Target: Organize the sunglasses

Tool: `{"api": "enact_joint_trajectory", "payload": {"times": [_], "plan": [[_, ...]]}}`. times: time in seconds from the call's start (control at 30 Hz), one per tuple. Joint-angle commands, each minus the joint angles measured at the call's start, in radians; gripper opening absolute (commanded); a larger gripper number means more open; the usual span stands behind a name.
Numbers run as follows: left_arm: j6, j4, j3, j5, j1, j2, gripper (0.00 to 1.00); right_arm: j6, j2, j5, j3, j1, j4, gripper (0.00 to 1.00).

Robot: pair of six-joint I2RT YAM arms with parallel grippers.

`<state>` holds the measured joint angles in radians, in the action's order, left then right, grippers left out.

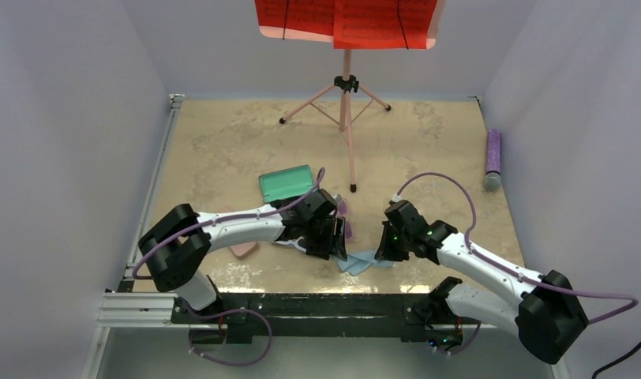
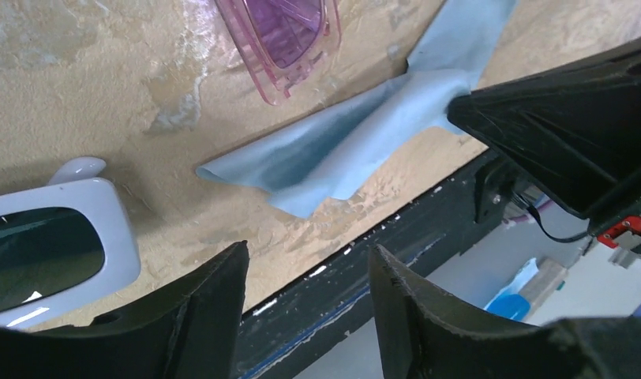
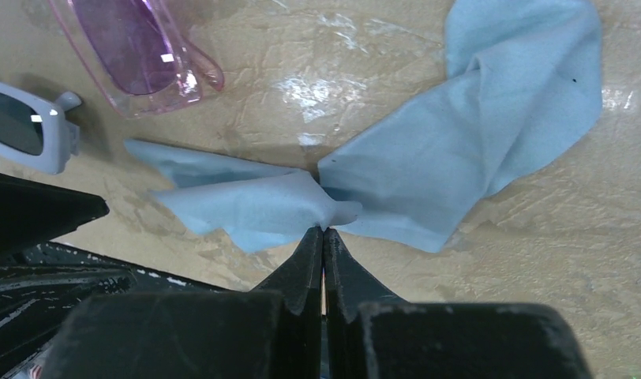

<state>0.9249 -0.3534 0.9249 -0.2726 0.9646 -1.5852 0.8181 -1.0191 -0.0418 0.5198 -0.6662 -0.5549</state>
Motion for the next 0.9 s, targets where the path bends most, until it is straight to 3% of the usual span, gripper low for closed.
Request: {"api": "enact_joint_trajectory", "payload": {"times": [0.0,0.2,0.63,0.87], "plan": [[0.012,-0.05,0.059,0.063,0.013,-0.026,0.6,0.033,0.013,0.023,-0.024,0.008,0.008,0.0],[0.041,-0.025,0.088,0.085,0.017,-0.086,0.51,0.03,0.008,-0.009,-0.04,0.008,0.047,0.0],[-0.014,0.057,0.076,-0.055,0.041,-0.097,0.42,0.033,0.004,-0.015,-0.034,0.008,0.053,0.0],[-0.034,-0.053,0.077,0.046,0.046,-0.09,0.42,0.034,0.012,-0.006,-0.034,0.01,0.041,0.0]]}}
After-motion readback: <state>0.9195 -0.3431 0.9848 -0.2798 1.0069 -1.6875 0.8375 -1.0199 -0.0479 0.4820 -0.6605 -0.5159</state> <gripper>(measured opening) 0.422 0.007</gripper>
